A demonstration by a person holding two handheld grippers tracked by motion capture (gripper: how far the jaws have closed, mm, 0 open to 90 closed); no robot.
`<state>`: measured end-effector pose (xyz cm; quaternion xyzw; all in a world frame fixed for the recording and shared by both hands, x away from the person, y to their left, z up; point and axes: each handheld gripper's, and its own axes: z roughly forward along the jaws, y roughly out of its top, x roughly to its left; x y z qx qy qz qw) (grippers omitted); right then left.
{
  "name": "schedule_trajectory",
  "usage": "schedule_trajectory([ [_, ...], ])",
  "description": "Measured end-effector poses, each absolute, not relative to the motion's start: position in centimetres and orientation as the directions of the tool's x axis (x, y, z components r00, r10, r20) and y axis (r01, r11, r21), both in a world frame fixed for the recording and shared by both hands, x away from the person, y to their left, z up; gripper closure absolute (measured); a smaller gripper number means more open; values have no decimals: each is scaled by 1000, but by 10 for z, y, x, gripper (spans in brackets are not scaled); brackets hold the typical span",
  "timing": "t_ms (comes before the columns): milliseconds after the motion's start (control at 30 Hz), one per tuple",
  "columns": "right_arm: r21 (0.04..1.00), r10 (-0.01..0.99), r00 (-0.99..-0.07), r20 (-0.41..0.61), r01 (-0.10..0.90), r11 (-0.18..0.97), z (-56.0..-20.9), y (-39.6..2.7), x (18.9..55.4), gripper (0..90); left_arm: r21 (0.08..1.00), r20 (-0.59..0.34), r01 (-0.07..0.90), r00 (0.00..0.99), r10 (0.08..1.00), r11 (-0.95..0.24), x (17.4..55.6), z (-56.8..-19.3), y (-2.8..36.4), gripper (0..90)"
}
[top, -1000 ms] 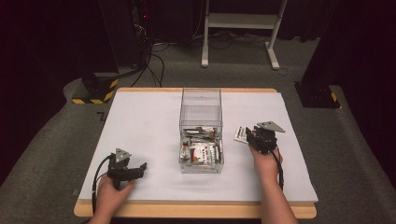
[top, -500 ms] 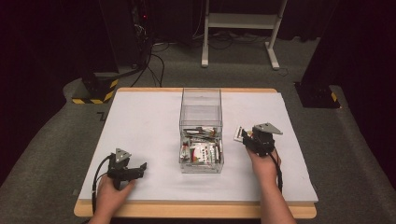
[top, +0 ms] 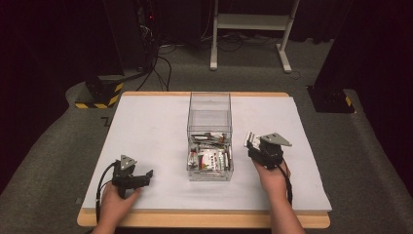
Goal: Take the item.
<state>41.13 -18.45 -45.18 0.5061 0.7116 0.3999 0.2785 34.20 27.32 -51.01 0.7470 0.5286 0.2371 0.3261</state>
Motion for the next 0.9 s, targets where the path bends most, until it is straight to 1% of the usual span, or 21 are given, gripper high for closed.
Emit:
schedule_trajectory([
  [267,837,937,-349,7,514,186,-458,-180,400,419,736,12,636,331,944,-232,342,-510,273,139],
  [300,829,935,-354,6,525,193,-462,-178,395,404,736,12,636,331,944,-232,342,-510,273,139],
  [633,778,926,-378,10,584,230,-483,-174,377,360,736,12,636,331,944,-232,342,-510,274,139],
  [733,755,923,-385,8,607,246,-493,-173,377,350,735,12,636,331,943,-233,342,-510,274,139],
  [800,731,921,-390,-5,627,270,-501,-172,380,309,736,12,636,331,943,-233,342,-510,273,139],
  [900,727,920,-390,-27,624,286,-504,-171,381,311,736,11,636,331,944,-232,342,-510,273,139],
])
